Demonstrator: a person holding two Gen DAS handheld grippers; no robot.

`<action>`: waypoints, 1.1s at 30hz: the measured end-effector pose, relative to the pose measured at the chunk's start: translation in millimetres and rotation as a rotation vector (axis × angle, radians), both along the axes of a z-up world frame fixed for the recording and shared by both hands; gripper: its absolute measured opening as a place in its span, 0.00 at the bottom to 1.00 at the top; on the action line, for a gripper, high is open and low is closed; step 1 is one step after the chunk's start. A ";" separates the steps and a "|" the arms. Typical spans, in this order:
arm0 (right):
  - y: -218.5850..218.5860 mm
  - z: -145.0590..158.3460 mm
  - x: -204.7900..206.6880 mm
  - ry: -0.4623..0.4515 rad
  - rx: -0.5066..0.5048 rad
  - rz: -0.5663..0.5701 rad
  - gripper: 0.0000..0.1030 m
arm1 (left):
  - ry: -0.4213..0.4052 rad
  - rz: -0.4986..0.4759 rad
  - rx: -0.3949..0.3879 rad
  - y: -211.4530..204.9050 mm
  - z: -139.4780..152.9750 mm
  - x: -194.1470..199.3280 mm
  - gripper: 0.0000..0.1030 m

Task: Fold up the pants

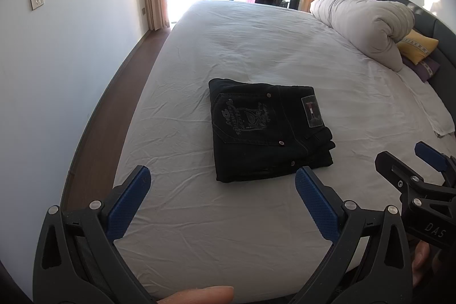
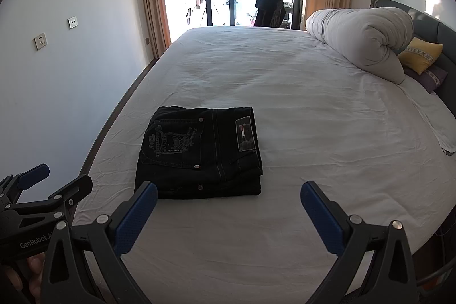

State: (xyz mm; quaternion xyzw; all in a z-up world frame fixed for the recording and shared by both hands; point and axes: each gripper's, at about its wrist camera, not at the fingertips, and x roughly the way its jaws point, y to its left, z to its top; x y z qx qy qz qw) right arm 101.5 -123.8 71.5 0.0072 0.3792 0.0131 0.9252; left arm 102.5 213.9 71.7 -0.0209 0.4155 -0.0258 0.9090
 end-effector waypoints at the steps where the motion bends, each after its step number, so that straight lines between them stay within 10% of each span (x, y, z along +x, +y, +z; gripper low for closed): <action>1: 0.0 0.0 -0.2 0.000 0.000 0.001 1.00 | 0.000 0.000 0.000 0.4 0.2 -0.1 1.00; 33: 0.1 -7.3 -3.0 0.011 -0.006 -0.007 1.00 | 0.020 0.010 0.003 -1.2 -6.5 0.0 1.00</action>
